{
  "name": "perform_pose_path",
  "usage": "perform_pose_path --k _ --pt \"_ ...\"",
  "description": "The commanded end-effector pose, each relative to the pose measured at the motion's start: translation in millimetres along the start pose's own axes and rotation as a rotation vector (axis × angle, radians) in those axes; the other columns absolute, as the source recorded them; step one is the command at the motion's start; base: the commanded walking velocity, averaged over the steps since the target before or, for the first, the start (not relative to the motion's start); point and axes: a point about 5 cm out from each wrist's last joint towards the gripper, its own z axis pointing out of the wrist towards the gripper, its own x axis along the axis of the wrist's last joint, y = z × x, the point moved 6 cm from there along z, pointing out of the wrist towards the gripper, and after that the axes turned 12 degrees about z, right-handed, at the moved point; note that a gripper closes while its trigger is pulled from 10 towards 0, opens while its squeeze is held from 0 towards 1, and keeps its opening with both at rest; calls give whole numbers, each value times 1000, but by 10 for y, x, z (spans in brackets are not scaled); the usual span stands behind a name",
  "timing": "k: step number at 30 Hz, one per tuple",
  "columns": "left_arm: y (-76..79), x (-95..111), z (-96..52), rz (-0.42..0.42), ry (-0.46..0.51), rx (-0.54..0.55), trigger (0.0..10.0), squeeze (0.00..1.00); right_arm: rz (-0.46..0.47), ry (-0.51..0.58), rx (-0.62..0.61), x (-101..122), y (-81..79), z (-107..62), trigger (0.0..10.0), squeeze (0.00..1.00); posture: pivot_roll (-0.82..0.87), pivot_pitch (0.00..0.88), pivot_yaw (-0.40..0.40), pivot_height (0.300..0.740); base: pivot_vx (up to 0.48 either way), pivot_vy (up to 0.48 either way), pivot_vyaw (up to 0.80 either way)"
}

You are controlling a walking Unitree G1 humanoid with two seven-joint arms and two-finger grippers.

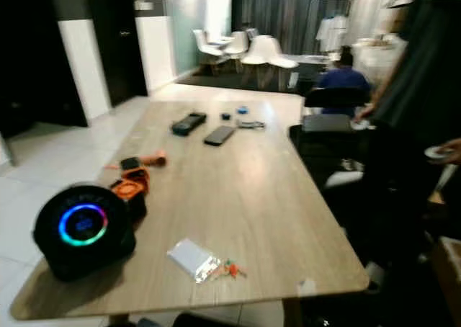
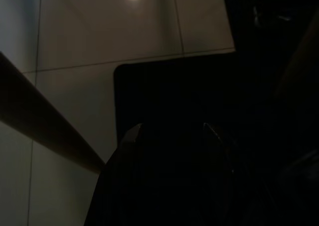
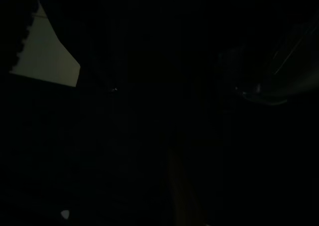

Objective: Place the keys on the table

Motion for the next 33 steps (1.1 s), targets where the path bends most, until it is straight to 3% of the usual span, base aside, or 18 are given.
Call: perform_pose_path --k 1,13,17,21,22,33 --pt "13 -86 -32 6 -26 -8 10000 0 1 5 10 29 -39 9 10000 0 4 35 6 740 0 0 0" --pt "8 -86 -32 3 -25 -4 10000 0 -35 12 20 44 -32 9 10000 0 5 35 3 740 0 0 0" --pt "20 -87 -34 -1 -24 -5 10000 0 -68 11 36 43 -50 9 10000 0 6 34 2 740 0 0 800" --pt "21 -88 -35 -2 -24 -5 10000 0 -61 15 31 45 -49 8 10000 0 5 34 1 740 0 0 800" --pt "22 -88 -35 -5 -23 -5 10000 0 -15 9 20 29 -37 6 10000 0 5 34 1 740 0 0 0" --pt "18 -55 -36 -13 -2 -12 10000 0 -31 8 20 22 -27 5 10000 0 2 35 4 740 0 0 0"
